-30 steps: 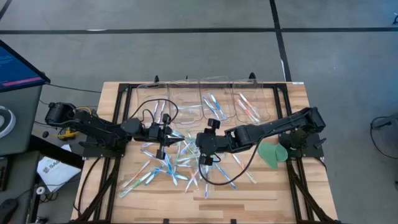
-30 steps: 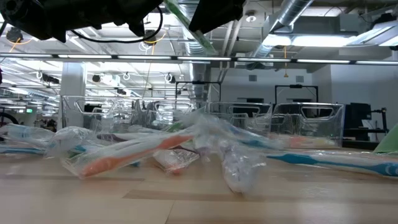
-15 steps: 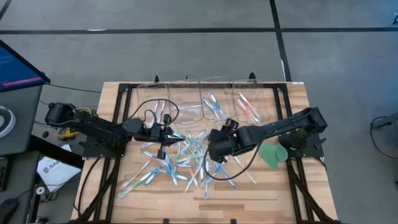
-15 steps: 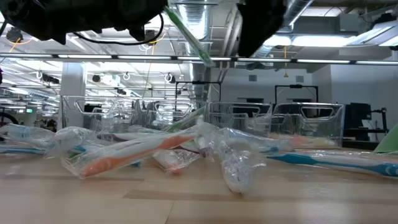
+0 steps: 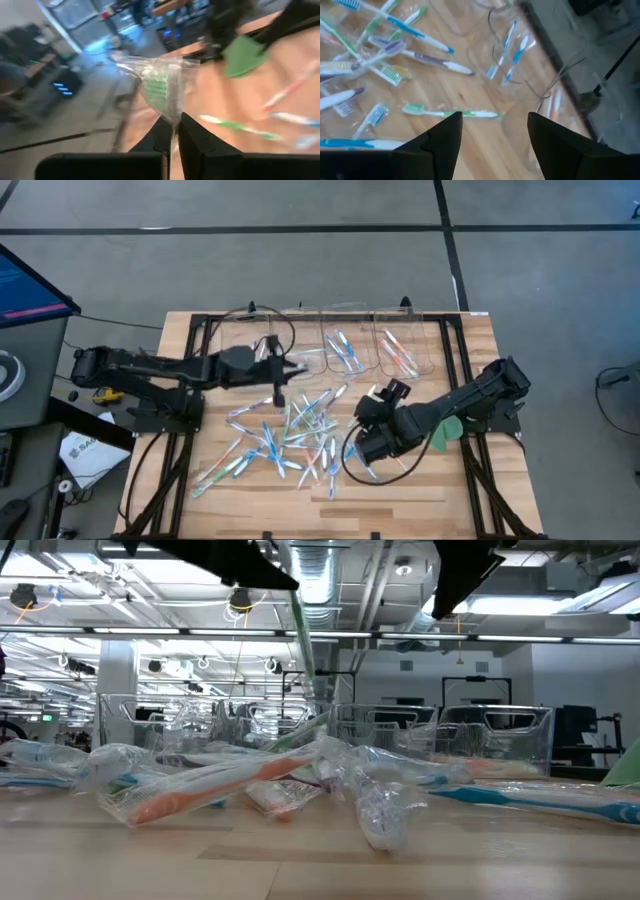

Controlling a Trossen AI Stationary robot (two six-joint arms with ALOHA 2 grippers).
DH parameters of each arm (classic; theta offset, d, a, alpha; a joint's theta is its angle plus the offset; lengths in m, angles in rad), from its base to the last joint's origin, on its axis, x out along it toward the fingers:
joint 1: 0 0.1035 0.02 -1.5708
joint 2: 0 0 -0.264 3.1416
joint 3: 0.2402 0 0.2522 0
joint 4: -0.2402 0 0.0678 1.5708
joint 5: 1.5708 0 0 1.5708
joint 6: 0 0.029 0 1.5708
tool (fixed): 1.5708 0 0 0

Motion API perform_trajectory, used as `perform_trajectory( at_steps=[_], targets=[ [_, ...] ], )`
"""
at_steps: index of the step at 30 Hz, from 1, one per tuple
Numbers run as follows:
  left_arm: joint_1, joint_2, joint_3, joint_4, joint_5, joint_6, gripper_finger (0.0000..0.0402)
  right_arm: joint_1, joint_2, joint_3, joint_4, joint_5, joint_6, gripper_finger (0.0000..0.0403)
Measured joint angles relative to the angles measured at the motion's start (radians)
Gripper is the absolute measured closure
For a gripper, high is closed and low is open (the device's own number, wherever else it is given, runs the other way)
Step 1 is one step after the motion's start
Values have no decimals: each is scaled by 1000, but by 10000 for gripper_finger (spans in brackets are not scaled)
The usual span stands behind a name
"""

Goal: Pick & Place Toothbrushes
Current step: Put the green toothbrush into the middle left transparent bin

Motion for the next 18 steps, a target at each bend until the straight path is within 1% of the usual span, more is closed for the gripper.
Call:
perform_trajectory(
  at_steps=[3, 5, 7, 11, 13, 15, 18],
  targets=[
    [21, 0, 38, -6, -93, 118, 393, 5, 0, 0, 2, 25, -4, 184],
    [50, 0, 41, -9, -123, 193, 393, 5, 0, 0, 2, 26, -5, 184],
    [88, 1, 41, -37, -127, 216, 392, 5, 0, 0, 2, 26, -5, 184],
    [165, 38, 39, -95, -123, 211, 389, 5, 0, 0, 2, 26, -8, 184],
    [195, 73, 39, -86, -113, 210, 388, 5, 0, -2, 4, 27, -9, 184],
    [220, 109, 39, -88, -82, 209, 388, 4, 0, -12, 13, 29, -17, 184],
    [236, 170, 39, -89, -62, 210, 386, -4, 0, -35, 14, 29, -19, 184]
  ],
)
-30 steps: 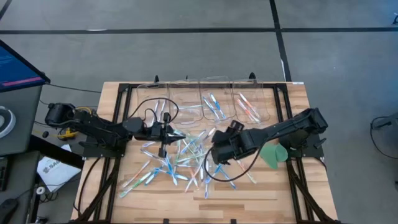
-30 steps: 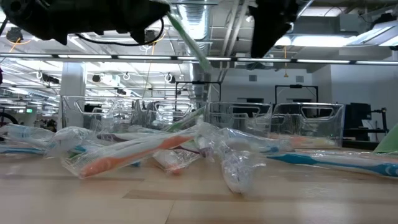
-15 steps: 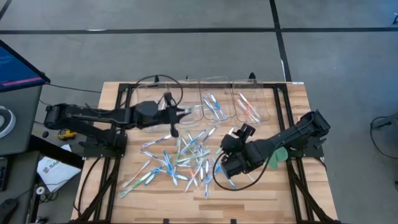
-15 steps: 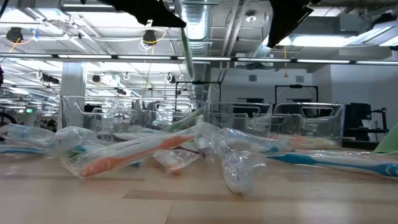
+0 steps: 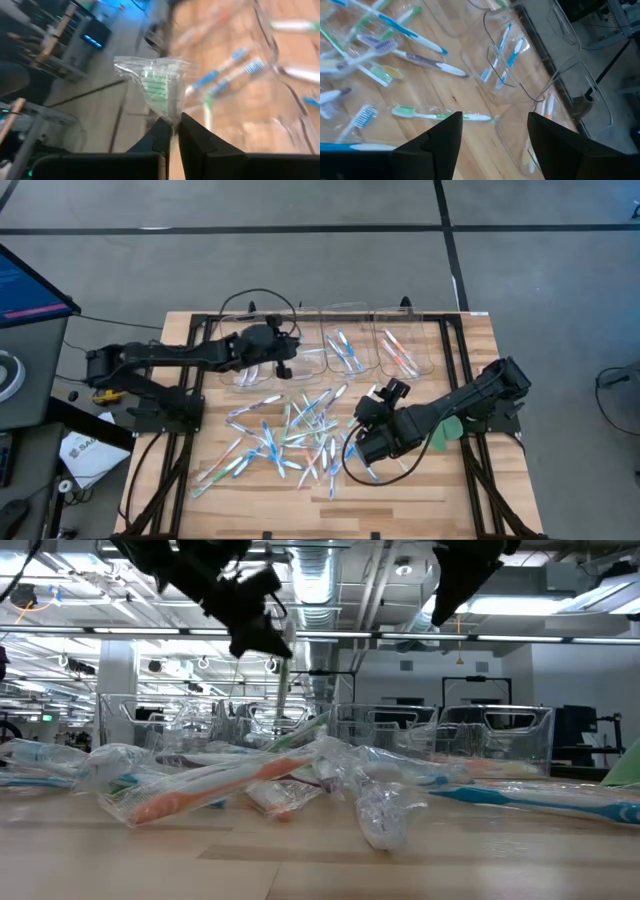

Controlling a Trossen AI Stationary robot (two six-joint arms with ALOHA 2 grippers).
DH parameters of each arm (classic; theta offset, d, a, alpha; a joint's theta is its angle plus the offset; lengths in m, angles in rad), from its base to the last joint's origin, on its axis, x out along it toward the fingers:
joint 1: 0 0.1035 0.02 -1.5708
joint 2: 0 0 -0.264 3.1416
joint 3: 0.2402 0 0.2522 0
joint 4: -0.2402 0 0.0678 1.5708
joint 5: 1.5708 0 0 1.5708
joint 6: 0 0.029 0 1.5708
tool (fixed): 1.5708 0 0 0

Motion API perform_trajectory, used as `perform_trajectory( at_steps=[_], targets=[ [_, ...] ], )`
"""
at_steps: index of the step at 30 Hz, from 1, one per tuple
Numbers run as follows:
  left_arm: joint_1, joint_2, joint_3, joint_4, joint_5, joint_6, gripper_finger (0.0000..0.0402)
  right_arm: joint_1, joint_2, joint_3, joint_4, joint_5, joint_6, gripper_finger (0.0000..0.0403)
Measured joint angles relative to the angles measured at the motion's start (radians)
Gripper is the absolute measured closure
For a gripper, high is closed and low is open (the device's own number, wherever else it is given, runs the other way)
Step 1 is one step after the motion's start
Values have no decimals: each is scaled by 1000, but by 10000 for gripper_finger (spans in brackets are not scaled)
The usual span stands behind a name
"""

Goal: Pick & Place Toothbrushes
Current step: Put the green toothbrush into the middle left transparent bin, then adjust the left transparent bin

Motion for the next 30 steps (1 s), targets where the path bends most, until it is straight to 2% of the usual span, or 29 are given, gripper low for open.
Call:
perform_trajectory(
  at_steps=[7, 21, 27, 30],
  targets=[
    [15, 87, 0, -9, -9, 10, 359, -21, 0, -49, 8, -5, 1, 184],
    [15, 109, 0, -9, -10, 6, 247, -20, 0, -84, 30, -8, 2, 184],
    [14, 109, 0, 0, -7, 5, 233, -20, 0, -84, 30, -8, 2, 184],
    [20, 109, 0, 40, 56, 9, 234, -21, 0, -84, 30, -8, 0, 184]
  ],
)
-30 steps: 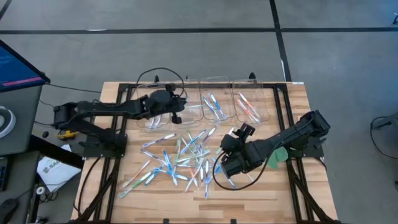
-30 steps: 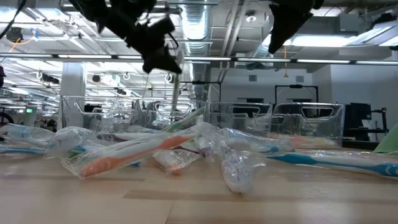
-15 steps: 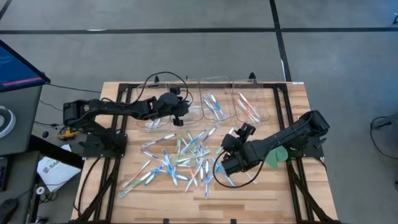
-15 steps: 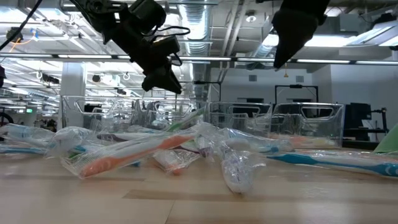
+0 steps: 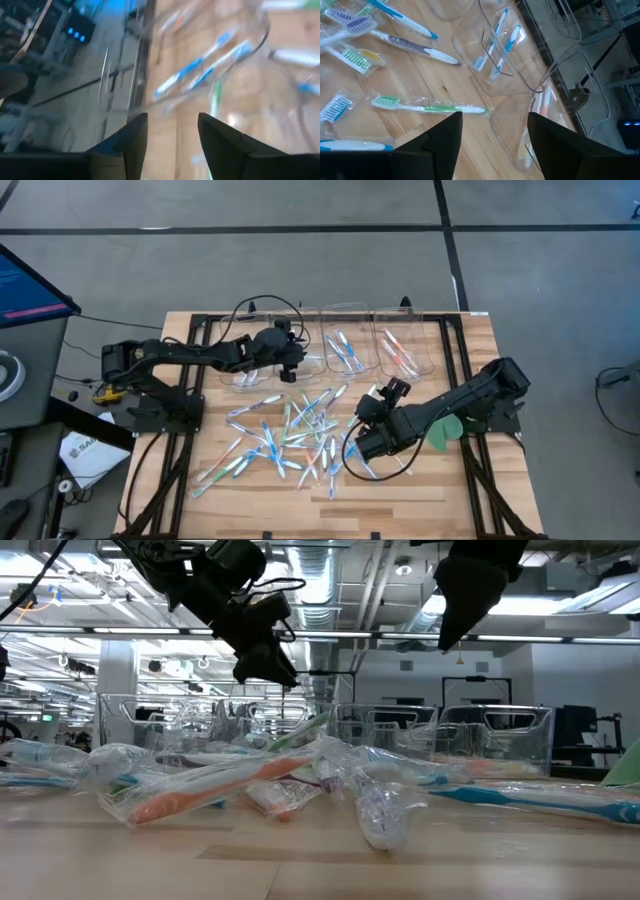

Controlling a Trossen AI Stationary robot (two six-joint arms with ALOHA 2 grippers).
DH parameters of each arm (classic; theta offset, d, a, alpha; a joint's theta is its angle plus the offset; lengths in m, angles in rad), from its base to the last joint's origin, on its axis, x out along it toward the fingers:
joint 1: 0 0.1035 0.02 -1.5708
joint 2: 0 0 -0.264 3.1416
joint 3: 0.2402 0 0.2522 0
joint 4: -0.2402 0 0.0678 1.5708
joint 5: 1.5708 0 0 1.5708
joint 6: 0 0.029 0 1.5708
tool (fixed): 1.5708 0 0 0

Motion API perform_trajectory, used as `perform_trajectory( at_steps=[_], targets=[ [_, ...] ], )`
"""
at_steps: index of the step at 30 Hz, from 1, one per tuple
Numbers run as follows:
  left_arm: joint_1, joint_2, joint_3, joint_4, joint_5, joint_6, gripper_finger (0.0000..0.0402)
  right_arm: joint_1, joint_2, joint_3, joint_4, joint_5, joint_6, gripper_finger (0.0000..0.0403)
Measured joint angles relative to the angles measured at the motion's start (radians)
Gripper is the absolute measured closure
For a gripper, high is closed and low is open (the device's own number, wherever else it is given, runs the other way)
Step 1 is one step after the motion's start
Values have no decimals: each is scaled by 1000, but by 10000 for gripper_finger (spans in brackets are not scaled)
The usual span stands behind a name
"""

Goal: Pick & Place Toothbrushes
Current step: Adjust the left transparent bin

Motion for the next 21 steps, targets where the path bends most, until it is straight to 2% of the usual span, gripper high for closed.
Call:
perform_trajectory(
  at_steps=[4, 7, 11, 16, 21],
  targets=[
    [7, 0, 0, 38, 102, -1, 243, 0, 0, 0, 0, 0, 0, 184],
    [6, 0, 0, 39, 104, -6, 250, 0, 0, 0, 0, 0, 0, 184],
    [-14, -25, 0, -3, 102, -98, 258, 0, 0, 0, 0, 0, 0, 184],
    [-115, -169, 0, -149, 110, -141, 266, 9, 0, 0, 1, 0, 0, 184],
    [-247, -352, 0, -350, 110, -345, 274, 17, 0, 0, 16, 0, 0, 184]
  ],
)
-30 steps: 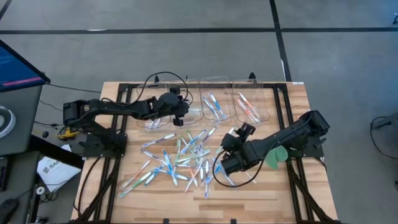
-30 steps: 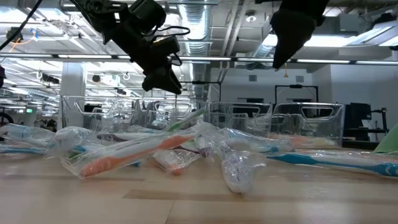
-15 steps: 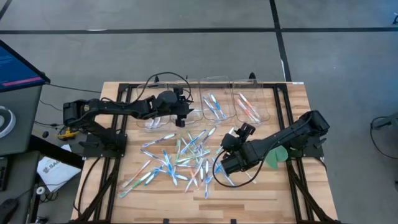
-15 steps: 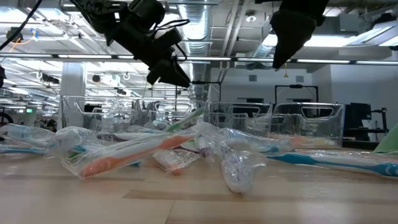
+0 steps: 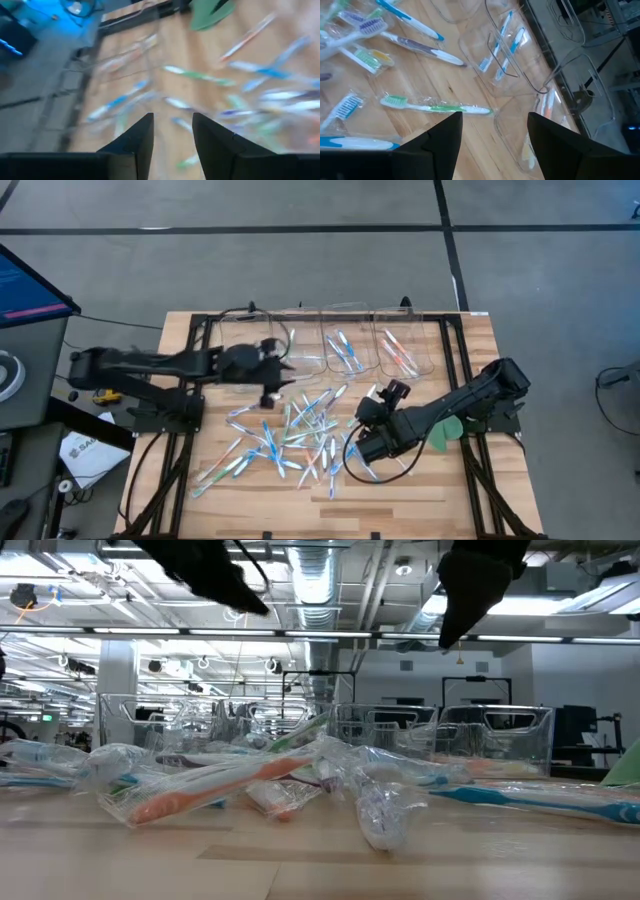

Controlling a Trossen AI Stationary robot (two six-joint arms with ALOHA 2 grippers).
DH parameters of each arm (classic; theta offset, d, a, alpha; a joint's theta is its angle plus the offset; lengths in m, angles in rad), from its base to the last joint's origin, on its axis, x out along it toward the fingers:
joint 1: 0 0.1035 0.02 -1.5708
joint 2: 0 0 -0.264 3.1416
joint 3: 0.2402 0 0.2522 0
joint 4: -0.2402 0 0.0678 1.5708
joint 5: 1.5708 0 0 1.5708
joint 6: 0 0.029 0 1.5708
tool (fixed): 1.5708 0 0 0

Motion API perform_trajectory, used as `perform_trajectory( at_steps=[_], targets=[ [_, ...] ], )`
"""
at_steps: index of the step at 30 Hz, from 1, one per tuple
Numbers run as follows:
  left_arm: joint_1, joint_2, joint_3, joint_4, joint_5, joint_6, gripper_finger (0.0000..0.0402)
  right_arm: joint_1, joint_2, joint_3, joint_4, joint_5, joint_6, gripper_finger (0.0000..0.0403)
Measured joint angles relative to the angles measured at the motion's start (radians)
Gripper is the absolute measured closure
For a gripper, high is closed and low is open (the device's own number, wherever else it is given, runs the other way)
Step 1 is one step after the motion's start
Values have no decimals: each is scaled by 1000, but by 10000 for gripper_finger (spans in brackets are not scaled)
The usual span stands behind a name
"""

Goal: Pick & Place Toothbrushes
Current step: Adjust the left transparent bin

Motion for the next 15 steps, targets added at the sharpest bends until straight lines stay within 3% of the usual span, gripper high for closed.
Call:
perform_trajectory(
  at_steps=[7, 15],
  targets=[
    [-127, -155, -6, -113, -1, -231, 276, 0, 0, 0, 18, 0, 0, 184],
    [-190, -193, -145, -119, 27, -460, 279, 0, 0, 0, 38, 0, -5, 184]
  ],
)
